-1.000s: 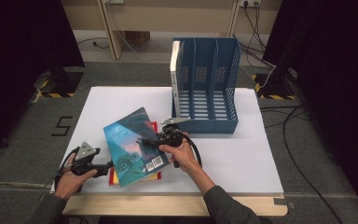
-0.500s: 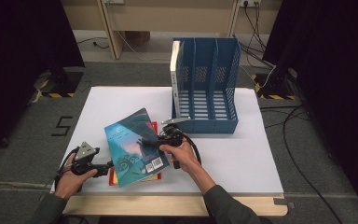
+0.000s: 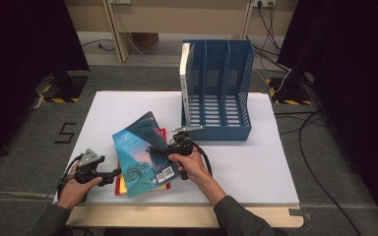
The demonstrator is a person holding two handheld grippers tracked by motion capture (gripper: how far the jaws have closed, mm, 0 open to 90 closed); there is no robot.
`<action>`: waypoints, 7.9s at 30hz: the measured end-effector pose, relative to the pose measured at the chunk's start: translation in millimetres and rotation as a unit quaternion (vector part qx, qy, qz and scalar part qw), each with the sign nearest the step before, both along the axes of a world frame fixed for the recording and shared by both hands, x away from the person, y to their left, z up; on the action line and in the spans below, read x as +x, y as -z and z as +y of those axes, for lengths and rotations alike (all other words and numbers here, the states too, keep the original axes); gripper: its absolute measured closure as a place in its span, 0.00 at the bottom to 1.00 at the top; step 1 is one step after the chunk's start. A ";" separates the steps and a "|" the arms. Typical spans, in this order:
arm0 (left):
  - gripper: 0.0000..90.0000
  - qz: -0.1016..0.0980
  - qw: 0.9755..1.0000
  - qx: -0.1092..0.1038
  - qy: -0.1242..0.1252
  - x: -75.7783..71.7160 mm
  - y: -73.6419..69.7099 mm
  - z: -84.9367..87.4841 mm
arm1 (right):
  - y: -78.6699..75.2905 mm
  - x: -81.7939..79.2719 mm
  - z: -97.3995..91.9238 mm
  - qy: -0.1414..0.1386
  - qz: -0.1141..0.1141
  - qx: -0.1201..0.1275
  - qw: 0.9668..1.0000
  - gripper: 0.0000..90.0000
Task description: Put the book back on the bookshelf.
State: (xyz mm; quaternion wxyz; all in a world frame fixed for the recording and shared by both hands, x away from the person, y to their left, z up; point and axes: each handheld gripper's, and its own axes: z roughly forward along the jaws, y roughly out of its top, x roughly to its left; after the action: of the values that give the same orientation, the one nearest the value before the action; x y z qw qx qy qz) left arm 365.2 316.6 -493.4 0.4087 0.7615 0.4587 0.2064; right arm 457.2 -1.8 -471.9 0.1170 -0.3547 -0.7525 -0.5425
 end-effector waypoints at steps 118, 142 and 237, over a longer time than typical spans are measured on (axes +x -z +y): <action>0.17 0.022 0.996 -0.022 -0.085 2.2 -0.1 25.0 | -55.2 -23.0 -27.4 0.042 -0.128 0.085 0.987 0.74; 0.17 0.036 0.997 0.012 -0.067 4.5 8.0 31.6 | -74.6 -40.3 -90.9 0.110 -0.239 0.059 0.963 0.74; 0.15 0.037 0.997 0.044 -0.053 3.6 12.6 26.2 | -25.9 -117.4 -174.7 0.103 -0.321 -0.026 0.941 0.75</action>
State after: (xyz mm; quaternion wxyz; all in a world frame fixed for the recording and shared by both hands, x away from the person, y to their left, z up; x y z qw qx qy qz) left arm 368.8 342.8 -506.0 0.3462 0.7604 0.5040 0.2189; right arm 339.7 -176.5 -446.0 -0.1963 -0.2401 -0.7237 -0.6165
